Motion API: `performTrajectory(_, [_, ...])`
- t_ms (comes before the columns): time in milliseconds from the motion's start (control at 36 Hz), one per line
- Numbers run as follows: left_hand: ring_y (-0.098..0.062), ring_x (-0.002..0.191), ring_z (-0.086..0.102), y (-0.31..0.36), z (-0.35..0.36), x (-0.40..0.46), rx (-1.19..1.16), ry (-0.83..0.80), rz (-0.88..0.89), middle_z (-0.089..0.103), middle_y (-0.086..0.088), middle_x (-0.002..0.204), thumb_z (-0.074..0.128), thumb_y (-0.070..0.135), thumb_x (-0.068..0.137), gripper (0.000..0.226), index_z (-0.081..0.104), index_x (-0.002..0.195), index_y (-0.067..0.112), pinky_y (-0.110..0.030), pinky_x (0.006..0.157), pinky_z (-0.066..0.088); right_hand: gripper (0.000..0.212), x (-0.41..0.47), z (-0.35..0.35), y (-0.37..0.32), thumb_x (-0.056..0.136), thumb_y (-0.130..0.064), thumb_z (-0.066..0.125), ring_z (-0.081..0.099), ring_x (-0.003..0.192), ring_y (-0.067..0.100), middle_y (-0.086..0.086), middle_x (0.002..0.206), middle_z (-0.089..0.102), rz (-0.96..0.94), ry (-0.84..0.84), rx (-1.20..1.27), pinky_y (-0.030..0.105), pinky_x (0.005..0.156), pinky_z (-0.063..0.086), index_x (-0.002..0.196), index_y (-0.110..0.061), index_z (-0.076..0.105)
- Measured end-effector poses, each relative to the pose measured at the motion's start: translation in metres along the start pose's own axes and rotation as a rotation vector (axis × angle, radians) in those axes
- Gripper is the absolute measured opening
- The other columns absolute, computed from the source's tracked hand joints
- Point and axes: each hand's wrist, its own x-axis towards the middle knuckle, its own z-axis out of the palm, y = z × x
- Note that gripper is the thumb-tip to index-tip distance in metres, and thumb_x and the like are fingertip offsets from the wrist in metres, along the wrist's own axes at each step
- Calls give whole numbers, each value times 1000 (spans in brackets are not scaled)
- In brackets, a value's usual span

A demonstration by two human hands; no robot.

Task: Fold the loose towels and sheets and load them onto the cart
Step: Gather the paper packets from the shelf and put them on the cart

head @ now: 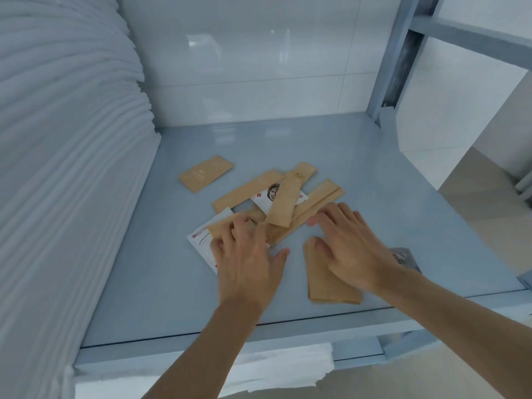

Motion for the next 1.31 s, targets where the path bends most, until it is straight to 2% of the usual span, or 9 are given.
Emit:
performTrajectory(278, [-37, 125, 46, -54, 6, 6, -214, 92, 41, 51, -17, 135, 61, 10, 94, 41, 54, 133, 0, -54, 105, 41, 43, 46, 16, -42, 95, -29, 51, 37, 126, 26, 3, 137, 39, 92, -115, 96, 33, 104, 36, 137, -23, 42])
performTrajectory(500, [-29, 139, 37, -58, 7, 0, -418, 199, -2, 43, -18, 146, 50, -22, 82, 61, 48, 140, -4, -29, 117, 28, 42, 72, 31, -57, 93, -22, 57, 37, 124, 30, 5, 140, 38, 111, -127, 138, 37, 106, 36, 134, -25, 46])
performTrajectory(667, [-21, 128, 48, -62, 3, -1, -536, 357, 26, 51, -12, 138, 48, 1, 100, 44, 51, 143, 9, -14, 110, 32, 30, 68, 36, -64, 93, -20, 56, 46, 113, 24, -1, 121, 48, 24, -6, 59, 36, 96, 40, 122, -19, 49])
performTrajectory(750, [-13, 118, 58, -61, 0, -2, -662, 445, -87, 56, -3, 129, 36, 26, 107, 39, 52, 142, 20, -22, 96, 48, 21, 61, 33, -68, 92, -20, 54, 55, 103, 23, 0, 110, 57, -38, 15, -55, 38, 87, 45, 112, -19, 60])
performTrajectory(833, [6, 96, 62, -62, -2, -2, -818, 480, -267, 66, 9, 102, 36, 41, 106, 36, 55, 130, 22, -4, 77, 45, 8, 55, 28, -68, 83, -9, 68, 64, 81, 26, 2, 89, 67, -14, 134, -19, 37, 69, 52, 89, -13, 69])
performTrajectory(917, [-9, 78, 69, -68, -2, -1, -941, 462, -445, 71, 1, 88, 39, 48, 102, 34, 52, 120, 22, -13, 62, 48, 8, 51, 26, -68, 83, -2, 69, 65, 77, 26, 2, 87, 68, 107, 265, 157, 34, 66, 51, 86, -10, 71])
performTrajectory(1028, [-14, 62, 68, -70, -3, 0, -957, 501, -508, 68, 3, 75, 40, 42, 103, 23, 49, 113, 23, -29, 57, 52, 14, 46, 29, -69, 90, -7, 60, 60, 97, 26, 4, 106, 63, 181, 185, 270, 35, 80, 48, 101, -8, 68])
performTrajectory(1167, [-5, 63, 67, -69, -3, 2, -986, 541, -493, 70, -7, 80, 42, 24, 106, 24, 51, 127, 15, -7, 58, 46, 20, 47, 32, -81, 82, 1, 64, 59, 96, 26, 7, 107, 60, 99, 190, 259, 36, 75, 53, 101, -5, 66])
performTrajectory(1306, [-1, 62, 69, -76, 1, 6, -1020, 489, -533, 71, 2, 68, 48, 13, 102, 19, 56, 119, 9, -9, 59, 50, 33, 65, 38, -94, 87, -6, 59, 50, 119, 24, 6, 129, 53, 20, 121, 265, 27, 83, 46, 119, -8, 61])
